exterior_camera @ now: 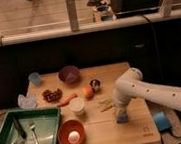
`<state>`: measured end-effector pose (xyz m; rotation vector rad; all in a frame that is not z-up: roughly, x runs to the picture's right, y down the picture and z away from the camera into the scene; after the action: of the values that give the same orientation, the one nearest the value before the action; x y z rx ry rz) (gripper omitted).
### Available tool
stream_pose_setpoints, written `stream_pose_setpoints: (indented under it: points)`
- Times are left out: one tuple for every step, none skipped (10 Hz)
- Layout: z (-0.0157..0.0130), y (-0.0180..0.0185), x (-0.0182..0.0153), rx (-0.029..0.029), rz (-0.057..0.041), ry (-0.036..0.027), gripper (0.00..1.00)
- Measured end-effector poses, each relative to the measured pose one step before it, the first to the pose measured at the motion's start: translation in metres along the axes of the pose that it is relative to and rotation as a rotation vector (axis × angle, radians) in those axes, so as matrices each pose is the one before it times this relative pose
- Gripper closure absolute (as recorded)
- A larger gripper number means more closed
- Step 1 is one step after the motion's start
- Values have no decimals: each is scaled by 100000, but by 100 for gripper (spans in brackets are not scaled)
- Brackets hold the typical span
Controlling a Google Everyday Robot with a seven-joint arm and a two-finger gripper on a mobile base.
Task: Place sponge in tray
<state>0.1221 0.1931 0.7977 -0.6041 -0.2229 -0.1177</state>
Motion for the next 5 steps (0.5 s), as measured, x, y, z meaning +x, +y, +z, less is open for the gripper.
stream_pose_setpoints:
  points:
    - [6,105,236,-6,481,-90,55]
    - [19,-71,10,348,38,69,53]
    - [219,-169,-394,131,97,-216,52]
    - [33,-100,-59,289,417,34,56]
    - [-104,-144,-26,384,517,-144,56]
